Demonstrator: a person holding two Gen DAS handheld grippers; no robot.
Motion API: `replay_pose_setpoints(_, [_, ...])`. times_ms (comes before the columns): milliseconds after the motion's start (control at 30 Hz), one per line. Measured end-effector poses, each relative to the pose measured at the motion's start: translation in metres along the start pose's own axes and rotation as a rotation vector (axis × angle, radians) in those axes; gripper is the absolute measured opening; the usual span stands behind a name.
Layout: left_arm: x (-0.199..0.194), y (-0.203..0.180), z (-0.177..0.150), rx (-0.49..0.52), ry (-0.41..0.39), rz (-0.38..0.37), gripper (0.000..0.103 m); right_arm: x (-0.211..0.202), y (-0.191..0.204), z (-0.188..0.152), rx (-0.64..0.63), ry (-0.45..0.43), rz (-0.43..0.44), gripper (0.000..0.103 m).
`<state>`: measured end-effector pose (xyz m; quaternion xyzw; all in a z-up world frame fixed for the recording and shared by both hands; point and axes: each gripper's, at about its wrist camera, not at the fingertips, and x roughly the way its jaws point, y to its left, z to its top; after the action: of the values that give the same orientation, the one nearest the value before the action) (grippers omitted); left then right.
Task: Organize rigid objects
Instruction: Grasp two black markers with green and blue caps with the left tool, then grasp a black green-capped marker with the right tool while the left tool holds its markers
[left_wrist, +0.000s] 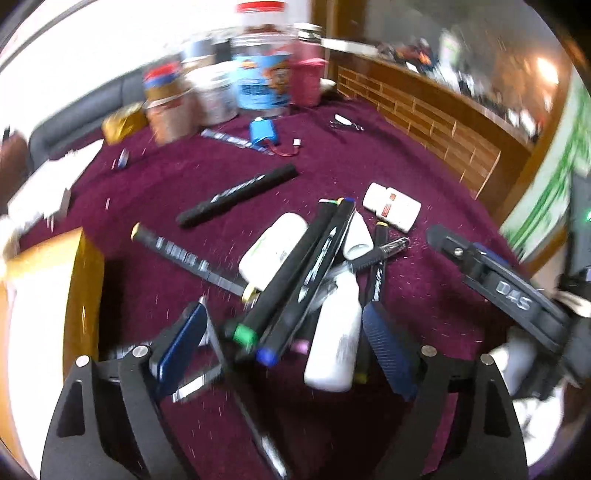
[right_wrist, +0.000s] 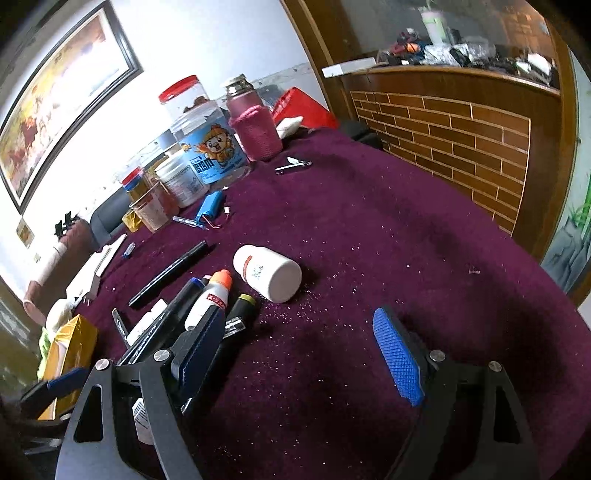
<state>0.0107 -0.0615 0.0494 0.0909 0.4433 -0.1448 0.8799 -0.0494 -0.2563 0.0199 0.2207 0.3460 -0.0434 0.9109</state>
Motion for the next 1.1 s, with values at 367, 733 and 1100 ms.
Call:
replay_pose_setpoints(367, [-0.003, 0.012, -0.011, 0.005, 0.038, -0.119, 0.026, 0.003, 0.0, -0.001, -0.003, 0.023, -0.017, 0.078])
replay_pose_setpoints(733, [-0.044, 0.028, -0.063, -0.076, 0.079, -0.354, 0.027, 0.006, -0.002, -0.001, 0.011, 0.043, -0.012, 0.078])
replay_pose_setpoints(1100, [-0.037, 0.037, -0.065, -0.112, 0.065, -0.305, 0.029, 0.009, -0.004, -0.001, 0.022, 0.064, -0.004, 0.078])
